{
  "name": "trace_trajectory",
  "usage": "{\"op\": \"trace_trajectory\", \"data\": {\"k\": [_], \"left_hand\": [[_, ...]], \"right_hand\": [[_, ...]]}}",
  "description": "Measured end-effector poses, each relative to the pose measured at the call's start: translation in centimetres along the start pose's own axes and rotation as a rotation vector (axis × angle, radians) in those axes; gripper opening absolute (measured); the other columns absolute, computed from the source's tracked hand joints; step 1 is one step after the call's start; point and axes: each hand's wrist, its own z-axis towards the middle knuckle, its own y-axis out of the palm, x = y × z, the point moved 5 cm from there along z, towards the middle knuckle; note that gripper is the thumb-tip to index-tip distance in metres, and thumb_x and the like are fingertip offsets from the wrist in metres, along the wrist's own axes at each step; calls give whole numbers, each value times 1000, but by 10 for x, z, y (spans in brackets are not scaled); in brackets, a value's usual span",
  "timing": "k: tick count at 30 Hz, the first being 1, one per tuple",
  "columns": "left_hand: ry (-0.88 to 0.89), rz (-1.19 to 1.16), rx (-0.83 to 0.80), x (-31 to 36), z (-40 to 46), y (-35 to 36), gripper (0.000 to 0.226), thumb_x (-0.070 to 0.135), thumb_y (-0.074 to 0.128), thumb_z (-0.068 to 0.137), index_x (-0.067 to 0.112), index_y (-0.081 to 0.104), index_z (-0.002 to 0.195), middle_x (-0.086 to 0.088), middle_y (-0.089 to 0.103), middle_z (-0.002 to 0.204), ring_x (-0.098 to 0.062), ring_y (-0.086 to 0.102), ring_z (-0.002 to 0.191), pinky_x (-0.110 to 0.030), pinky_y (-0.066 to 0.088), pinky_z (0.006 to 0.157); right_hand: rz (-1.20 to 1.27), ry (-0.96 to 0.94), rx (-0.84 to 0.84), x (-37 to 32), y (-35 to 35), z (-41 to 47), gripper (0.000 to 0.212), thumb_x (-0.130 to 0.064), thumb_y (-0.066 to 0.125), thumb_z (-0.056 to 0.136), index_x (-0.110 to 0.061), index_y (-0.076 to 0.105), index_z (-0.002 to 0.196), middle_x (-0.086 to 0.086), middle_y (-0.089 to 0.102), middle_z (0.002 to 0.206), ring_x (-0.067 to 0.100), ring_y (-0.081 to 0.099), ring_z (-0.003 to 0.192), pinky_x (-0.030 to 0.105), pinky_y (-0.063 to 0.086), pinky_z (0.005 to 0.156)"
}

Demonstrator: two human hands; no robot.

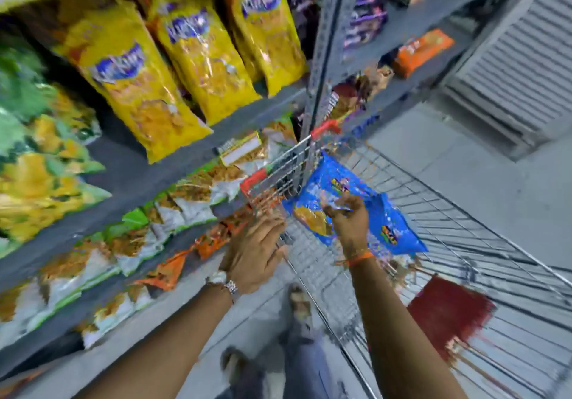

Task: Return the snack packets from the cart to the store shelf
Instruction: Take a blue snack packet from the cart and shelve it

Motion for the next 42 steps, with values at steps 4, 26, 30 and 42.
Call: {"op": "trace_trajectory", "data": {"k": [4,26,30,42], "left_hand": [[4,3,-83,-10,4,30,55,44,38,104,5,59,137,-12,61,139,-32,49,136,-41,29,119],[19,-58,167,-14,11,51,51,27,35,94,6,66,130,-9,68,128,-27,53,127,-46,22,124],[29,-19,140,-14,10,49,50,24,38,92,6,65,131,-9,68,127,-29,54,126,-46,21,125],[-30,92,73,10,9,-41,44,34,47,101,7,63,133,-9,65,133,-24,49,133,-26,16,125]], "right_hand": [[91,229,117,101,-5,28,66,-18,95,53,-12,52,104,17,61,105,28,63,97,61,52,96],[319,328,55,136,5,84,62,10,82,73,-1,56,128,10,71,114,16,75,90,33,64,76],[293,234,71,122,6,76,58,11,79,76,-1,56,127,7,70,109,0,75,81,20,61,68],[238,-27,97,-8,-22,2,55,0,87,72,-5,62,120,11,75,113,31,73,105,57,60,89]]}}
